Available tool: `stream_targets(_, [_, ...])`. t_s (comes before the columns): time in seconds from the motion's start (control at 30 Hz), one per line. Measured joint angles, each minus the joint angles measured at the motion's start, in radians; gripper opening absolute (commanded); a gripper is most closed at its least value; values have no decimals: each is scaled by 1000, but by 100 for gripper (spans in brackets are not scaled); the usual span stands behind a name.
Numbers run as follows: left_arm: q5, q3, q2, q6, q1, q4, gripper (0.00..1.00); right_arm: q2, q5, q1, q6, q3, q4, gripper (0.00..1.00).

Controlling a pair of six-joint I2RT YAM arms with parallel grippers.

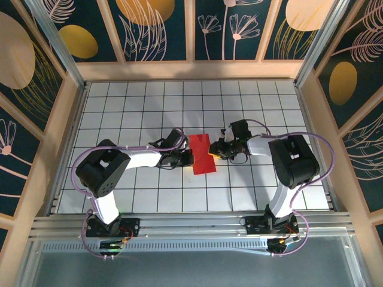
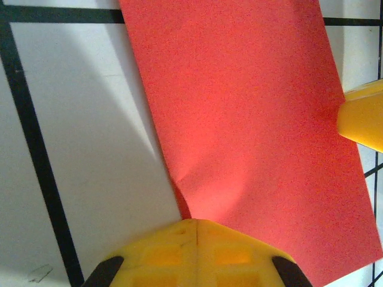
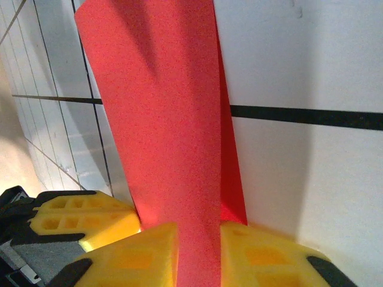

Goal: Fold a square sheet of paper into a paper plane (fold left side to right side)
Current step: Fold the triangle a second time at the center of the table.

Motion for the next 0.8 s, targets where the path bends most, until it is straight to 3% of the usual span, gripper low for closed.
stream_targets(0.17, [-39, 5, -14, 21, -2, -23, 0, 4, -1, -3, -18, 7, -5, 6])
stream_targets(0.33, [-132, 24, -111, 81, -2, -105, 22, -10, 1, -7, -10, 10, -32, 0])
stream_targets(0.5, [-167, 11, -299, 148, -12, -74, 31, -76, 2, -8, 16, 10, -55, 0])
stream_targets(0.63, [-203, -31, -382, 217, -101, -23, 38, -117, 10, -8, 64, 9, -58, 0])
stream_targets(0.8, [-254, -43, -352, 298, -258, -14, 43, -150, 12, -8, 118, 3, -56, 0])
